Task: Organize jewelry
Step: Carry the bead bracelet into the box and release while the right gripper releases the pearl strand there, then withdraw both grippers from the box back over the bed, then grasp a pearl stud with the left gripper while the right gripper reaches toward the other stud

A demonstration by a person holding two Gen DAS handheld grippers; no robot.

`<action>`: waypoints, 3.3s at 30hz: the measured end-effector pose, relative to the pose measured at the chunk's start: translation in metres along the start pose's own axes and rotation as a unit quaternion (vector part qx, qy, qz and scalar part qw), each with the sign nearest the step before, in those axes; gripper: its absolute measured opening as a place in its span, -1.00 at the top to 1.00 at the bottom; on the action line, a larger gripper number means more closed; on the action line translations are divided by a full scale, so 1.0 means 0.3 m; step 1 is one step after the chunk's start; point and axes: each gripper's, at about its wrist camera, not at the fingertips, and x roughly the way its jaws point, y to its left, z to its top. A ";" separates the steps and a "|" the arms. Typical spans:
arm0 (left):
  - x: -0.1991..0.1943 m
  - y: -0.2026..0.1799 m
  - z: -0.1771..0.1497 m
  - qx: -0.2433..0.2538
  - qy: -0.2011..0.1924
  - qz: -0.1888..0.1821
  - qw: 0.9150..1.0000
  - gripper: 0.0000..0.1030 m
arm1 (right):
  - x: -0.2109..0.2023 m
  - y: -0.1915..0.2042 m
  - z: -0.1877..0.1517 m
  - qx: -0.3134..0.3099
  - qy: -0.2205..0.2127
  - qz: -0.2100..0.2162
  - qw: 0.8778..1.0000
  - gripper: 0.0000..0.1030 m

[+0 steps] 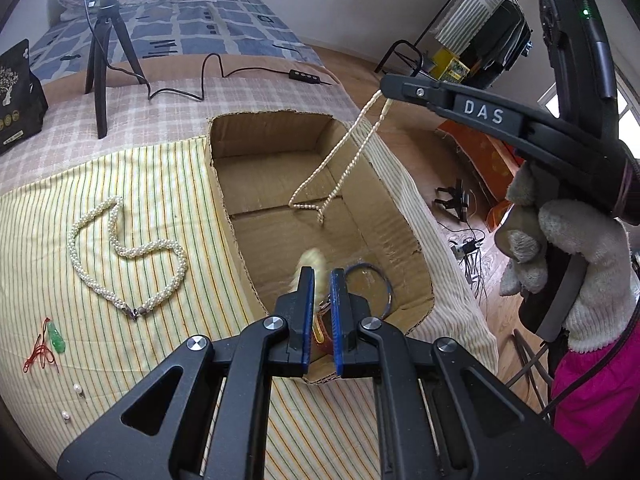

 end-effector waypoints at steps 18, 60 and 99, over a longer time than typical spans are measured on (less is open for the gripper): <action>-0.030 0.015 -0.015 0.003 0.000 0.017 1.000 0.75 | -0.015 0.013 -0.025 0.012 0.001 -0.019 1.000 0.18; -0.437 0.609 -0.164 -0.065 -0.053 0.143 0.986 -0.21 | -0.160 0.506 -0.276 -0.036 -0.012 0.072 0.997 -0.53; -0.256 0.688 -0.413 -0.030 0.078 0.108 0.991 0.46 | 0.255 0.920 -0.430 -0.194 0.127 0.200 0.952 0.66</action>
